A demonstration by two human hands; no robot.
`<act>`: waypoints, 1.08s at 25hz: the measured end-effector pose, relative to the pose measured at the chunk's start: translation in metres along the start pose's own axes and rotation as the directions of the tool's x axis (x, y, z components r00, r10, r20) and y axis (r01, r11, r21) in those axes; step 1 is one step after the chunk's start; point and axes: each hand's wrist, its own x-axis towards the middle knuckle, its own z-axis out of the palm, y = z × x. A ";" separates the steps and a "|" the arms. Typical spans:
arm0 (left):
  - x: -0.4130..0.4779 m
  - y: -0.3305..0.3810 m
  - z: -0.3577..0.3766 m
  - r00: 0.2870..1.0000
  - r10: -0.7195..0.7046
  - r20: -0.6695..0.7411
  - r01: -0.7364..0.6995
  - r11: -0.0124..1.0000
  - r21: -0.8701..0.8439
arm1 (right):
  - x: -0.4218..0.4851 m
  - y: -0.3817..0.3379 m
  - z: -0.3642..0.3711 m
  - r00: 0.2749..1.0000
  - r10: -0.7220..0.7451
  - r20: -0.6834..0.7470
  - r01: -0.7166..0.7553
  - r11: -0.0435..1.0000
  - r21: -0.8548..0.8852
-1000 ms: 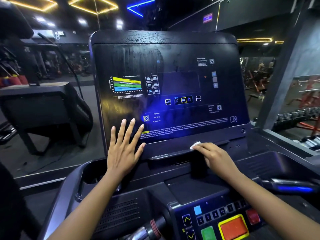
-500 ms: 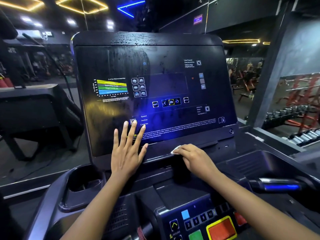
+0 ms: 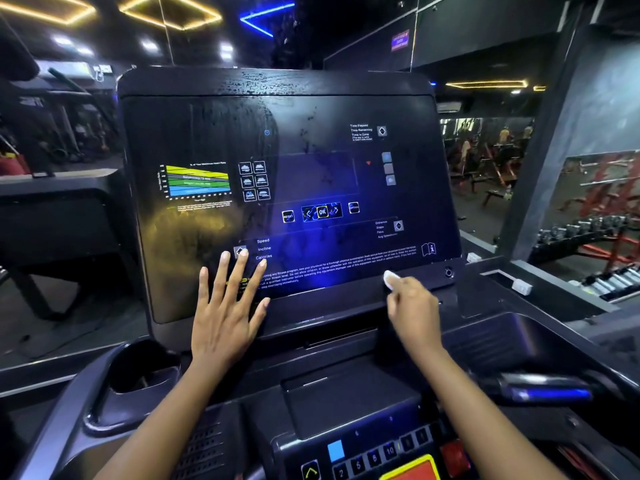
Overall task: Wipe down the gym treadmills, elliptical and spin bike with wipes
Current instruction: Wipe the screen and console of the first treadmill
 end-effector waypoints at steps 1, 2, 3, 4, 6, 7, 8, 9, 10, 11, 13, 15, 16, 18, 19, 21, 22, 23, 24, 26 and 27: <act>0.000 0.000 0.000 1.000 -0.001 -0.004 0.001 1.000 0.002 | -0.009 -0.014 0.008 0.998 -0.058 -0.004 0.058 0.998 0.010; 0.000 0.000 0.000 1.000 -0.002 -0.008 0.002 1.000 0.003 | -0.018 -0.029 0.014 0.993 -0.114 -0.009 0.114 0.993 0.025; 0.001 0.000 0.000 1.000 -0.002 -0.011 0.002 1.000 0.003 | -0.025 -0.044 0.018 0.989 -0.148 -0.008 0.148 0.988 0.047; 0.001 0.000 0.000 1.000 -0.003 -0.015 0.003 1.000 0.003 | -0.029 -0.059 0.022 0.986 -0.168 -0.011 0.169 0.983 0.074; 0.000 0.001 -0.001 1.000 -0.003 -0.022 0.003 1.000 0.004 | -0.039 -0.090 0.029 0.978 -0.207 0.021 0.202 0.971 0.127; 0.000 0.001 -0.001 1.000 -0.001 -0.021 0.001 1.000 0.004 | -0.044 -0.103 0.033 0.969 -0.241 0.055 0.231 0.962 0.146; 0.001 0.000 -0.001 1.000 0.001 -0.020 -0.001 1.000 0.006 | -0.048 -0.112 0.034 0.956 -0.279 0.093 0.260 0.950 0.173; 0.001 0.000 -0.002 1.000 0.002 -0.018 -0.002 1.000 0.009 | -0.050 -0.116 0.032 0.945 -0.300 0.127 0.269 0.938 0.218; 0.001 0.000 -0.002 1.000 0.002 -0.016 -0.001 1.000 0.012 | -0.047 -0.111 0.028 0.947 -0.291 0.136 0.249 0.931 0.266; 0.001 0.001 -0.002 1.000 -0.001 -0.016 0.001 1.000 0.013 | -0.042 -0.100 0.021 0.962 -0.249 0.113 0.206 0.931 0.302; 0.001 0.001 -0.002 1.000 -0.010 -0.016 0.010 1.000 0.011 | -0.026 -0.068 0.006 0.997 -0.059 0.041 0.044 0.951 0.306; 0.002 0.001 -0.002 1.000 -0.014 -0.009 0.014 1.000 0.011 | -0.017 -0.045 -0.004 0.988 0.148 0.035 -0.153 0.965 0.212; 0.002 0.001 -0.003 1.000 -0.012 -0.004 0.012 1.000 0.010 | -0.019 -0.045 -0.001 0.984 0.176 0.036 -0.180 0.968 0.176; 0.002 0.002 -0.005 1.000 -0.012 0.000 0.012 1.000 -0.016 | -0.031 -0.068 0.017 0.997 0.060 0.038 -0.066 0.983 0.171; 0.003 0.002 -0.008 1.000 -0.020 -0.005 0.019 0.999 -0.048 | -0.040 -0.086 0.027 0.998 -0.031 0.048 0.023 0.984 0.175; 0.004 0.000 -0.014 0.998 -0.049 -0.034 0.044 0.990 -0.132 | -0.053 -0.117 0.039 0.969 -0.222 0.105 0.190 0.950 0.247; 0.004 -0.002 -0.017 0.996 -0.070 -0.052 0.061 0.985 -0.161 | -0.053 -0.125 0.040 0.947 -0.297 0.122 0.250 0.921 0.300; 0.005 -0.006 -0.020 0.993 -0.096 -0.066 0.083 0.982 -0.170 | -0.048 -0.130 0.038 0.932 -0.342 0.116 0.282 0.890 0.359; 0.008 -0.012 -0.022 0.989 -0.125 -0.075 0.111 0.980 -0.167 | -0.037 -0.133 0.034 0.932 -0.352 0.088 0.289 0.867 0.406; 0.016 -0.023 -0.021 0.978 -0.194 -0.077 0.181 0.973 -0.145 | 0.002 -0.137 0.026 0.938 -0.343 -0.044 0.330 0.850 0.411; 0.020 -0.027 -0.020 0.971 -0.227 -0.070 0.217 0.968 -0.127 | 0.029 -0.143 0.023 0.925 -0.362 -0.117 0.378 0.845 0.378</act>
